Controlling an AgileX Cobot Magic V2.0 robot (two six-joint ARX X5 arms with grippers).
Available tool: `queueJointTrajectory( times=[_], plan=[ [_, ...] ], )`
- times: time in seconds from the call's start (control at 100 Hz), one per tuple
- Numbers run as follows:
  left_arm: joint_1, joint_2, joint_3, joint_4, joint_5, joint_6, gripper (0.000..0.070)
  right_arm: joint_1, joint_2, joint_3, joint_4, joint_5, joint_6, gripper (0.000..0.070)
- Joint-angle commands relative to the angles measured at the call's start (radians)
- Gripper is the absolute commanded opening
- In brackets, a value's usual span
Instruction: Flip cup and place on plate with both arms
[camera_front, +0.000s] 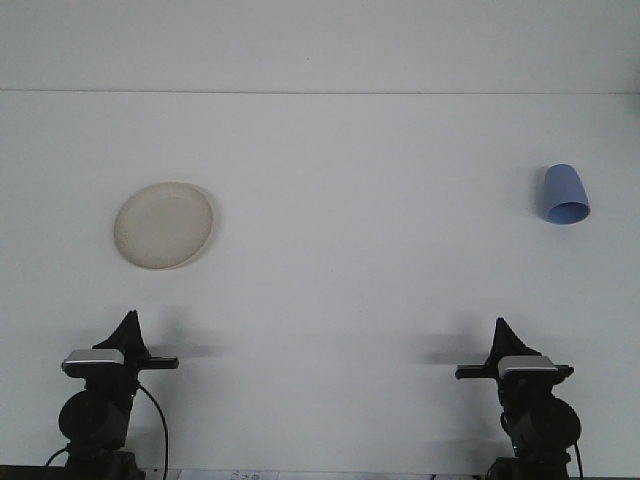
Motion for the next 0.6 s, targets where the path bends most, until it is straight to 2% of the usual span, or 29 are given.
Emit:
queueJointTrajectory(
  times=[0.0, 0.59],
  plan=[
    [0.001, -0.001, -0.019, 0.015, -0.004, 0.002, 0.0015, 0.0, -0.002, -0.002, 0.014, 0.0, 0.01, 0.0007],
    [0.001, -0.001, -0.019, 0.014, -0.005, 0.002, 0.0015, 0.0, -0.002, -0.002, 0.014, 0.0, -0.002, 0.0007]
  ],
)
